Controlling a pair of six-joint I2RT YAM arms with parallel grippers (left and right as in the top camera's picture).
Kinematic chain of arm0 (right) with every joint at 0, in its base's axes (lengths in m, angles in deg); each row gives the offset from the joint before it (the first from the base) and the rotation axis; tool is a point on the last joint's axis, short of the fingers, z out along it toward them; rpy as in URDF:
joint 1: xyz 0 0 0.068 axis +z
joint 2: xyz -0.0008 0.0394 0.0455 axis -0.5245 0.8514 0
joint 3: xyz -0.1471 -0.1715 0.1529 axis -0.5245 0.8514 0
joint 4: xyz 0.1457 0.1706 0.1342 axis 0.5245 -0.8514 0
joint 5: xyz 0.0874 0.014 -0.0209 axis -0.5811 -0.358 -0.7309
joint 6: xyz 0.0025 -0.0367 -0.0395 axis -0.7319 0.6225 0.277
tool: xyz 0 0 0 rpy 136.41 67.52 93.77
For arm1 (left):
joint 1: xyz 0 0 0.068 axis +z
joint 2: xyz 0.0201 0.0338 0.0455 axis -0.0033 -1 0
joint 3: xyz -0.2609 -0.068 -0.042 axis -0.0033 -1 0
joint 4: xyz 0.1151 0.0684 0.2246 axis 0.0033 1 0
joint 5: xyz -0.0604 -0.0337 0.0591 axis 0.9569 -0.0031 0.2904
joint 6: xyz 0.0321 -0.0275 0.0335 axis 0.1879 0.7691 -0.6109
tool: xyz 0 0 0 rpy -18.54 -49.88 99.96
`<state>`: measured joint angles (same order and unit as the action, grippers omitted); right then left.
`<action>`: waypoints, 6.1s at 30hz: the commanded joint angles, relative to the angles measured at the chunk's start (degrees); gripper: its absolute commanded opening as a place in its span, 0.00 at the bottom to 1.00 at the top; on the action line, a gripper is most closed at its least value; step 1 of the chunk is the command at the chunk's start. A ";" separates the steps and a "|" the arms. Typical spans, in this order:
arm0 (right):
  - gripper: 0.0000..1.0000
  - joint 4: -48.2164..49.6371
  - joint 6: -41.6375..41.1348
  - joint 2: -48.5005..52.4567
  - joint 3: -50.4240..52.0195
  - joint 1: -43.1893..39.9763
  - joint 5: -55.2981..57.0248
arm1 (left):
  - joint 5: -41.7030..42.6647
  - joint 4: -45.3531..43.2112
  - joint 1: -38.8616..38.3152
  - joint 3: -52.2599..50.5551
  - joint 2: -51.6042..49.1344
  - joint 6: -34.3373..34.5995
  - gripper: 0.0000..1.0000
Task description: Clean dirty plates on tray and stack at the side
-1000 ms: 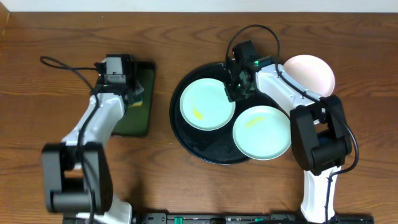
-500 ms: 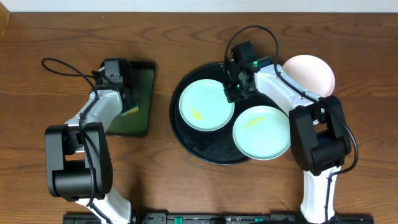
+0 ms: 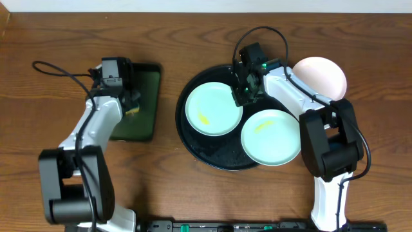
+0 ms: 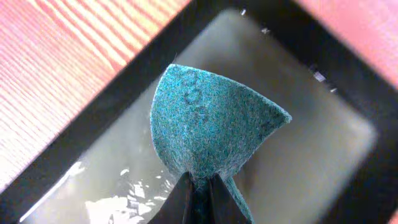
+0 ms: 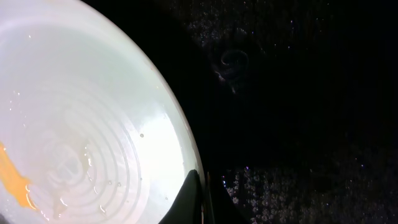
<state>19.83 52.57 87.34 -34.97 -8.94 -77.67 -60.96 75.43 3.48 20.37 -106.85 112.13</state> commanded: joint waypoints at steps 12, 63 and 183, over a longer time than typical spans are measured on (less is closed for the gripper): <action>0.01 0.31 0.72 0.44 -0.39 0.70 -0.22 | 0.09 -0.52 0.28 -0.13 -9.14 0.15 0.08; 0.76 9.46 14.12 0.42 -1.40 0.02 0.20 | 23.26 4.11 -19.71 -0.90 8.15 8.15 0.07; 0.01 -6.51 -2.99 8.24 -9.57 2.54 6.64 | 13.55 -12.31 -31.45 -0.90 -4.15 18.97 0.08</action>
<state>13.14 50.52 93.97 -45.79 -7.06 -72.03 -58.38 64.48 -27.45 20.02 -110.96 127.95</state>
